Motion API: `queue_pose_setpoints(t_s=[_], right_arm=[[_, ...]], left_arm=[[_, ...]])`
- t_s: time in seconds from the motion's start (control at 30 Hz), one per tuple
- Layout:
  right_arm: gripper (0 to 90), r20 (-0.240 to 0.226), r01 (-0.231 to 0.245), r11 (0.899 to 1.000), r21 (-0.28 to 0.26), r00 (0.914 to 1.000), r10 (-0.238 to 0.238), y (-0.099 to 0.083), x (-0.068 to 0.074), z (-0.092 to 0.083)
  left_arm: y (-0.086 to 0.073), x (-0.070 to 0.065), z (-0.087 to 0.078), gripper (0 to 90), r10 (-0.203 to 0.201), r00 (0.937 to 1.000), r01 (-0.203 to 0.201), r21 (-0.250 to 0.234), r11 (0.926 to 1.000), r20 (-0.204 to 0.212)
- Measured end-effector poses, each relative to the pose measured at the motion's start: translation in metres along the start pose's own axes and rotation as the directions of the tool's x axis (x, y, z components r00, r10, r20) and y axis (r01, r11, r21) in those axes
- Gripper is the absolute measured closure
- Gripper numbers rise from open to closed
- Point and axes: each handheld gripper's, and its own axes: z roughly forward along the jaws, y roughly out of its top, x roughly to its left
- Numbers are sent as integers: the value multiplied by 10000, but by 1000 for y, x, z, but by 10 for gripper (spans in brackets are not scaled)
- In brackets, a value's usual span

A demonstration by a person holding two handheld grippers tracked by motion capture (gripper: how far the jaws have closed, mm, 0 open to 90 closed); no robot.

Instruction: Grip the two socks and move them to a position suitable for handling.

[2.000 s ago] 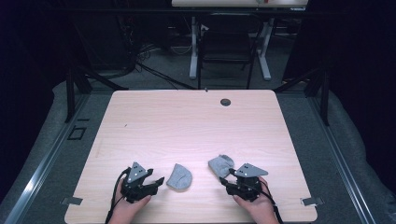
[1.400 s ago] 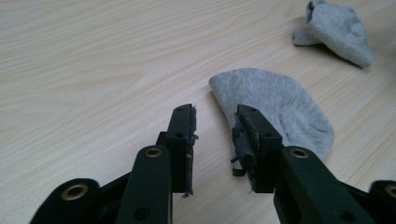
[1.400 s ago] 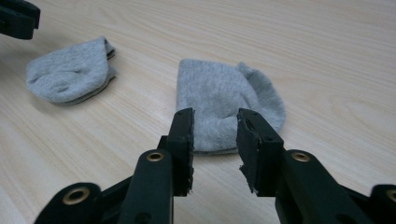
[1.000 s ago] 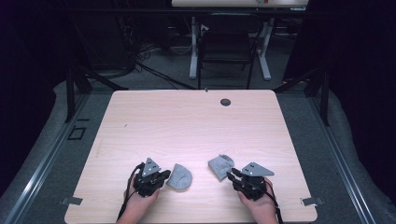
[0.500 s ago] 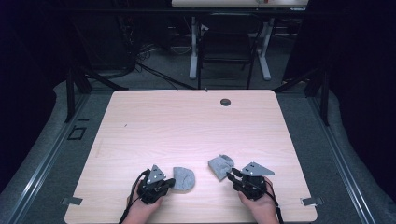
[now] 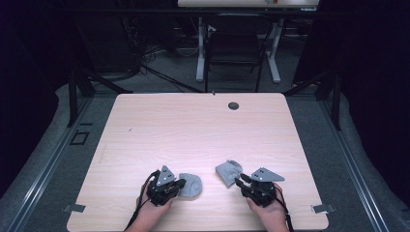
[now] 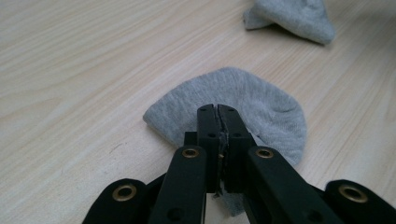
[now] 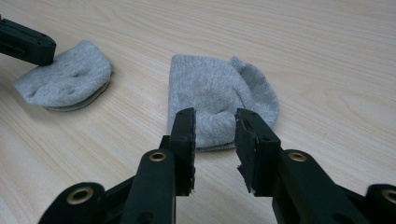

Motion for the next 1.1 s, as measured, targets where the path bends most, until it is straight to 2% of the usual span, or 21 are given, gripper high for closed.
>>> queue_pose_setpoints(t_s=[0.03, 0.33, 0.5, 0.57, 0.63, 0.83, 1.1], right_arm=[[683, -1, 3, 10000, 10, 10000, -3, 0, 0, 0], [681, -92, -19, 10000, 5, 10000, 19, 0, 0, 1], [680, -75, -28, 10000, -13, 10000, 28, 0, 0, 1], [680, -39, 12, 10000, 29, 10000, -12, 0, -1, 0], [679, -45, 10, 10000, 14, 10000, -10, 0, -1, 0], [678, -52, 13, 10000, 8, 10000, -13, 1, 0, 0], [685, -165, 77, 9999, 78, 9998, -75, 1, 0, 1]], left_arm=[[-1, 1, 0, 889, 100, 9999, -100, 51, 9999, -8], [-6, -2, 5, 895, 46, 10000, -48, 272, 9996, 69], [-7, -4, 5, 897, 108, 9999, -111, 238, 9997, 129], [-8, -6, 5, 897, 41, 9998, -45, 221, 9997, 205], [-8, -8, 5, 897, 201, 9995, -208, 261, 9994, 261], [-9, -18, 4, 897, 317, 9985, -329, 272, 9991, 453], [-10, -28, 4, 896, 243, 9973, -263, 284, 9993, 694]])
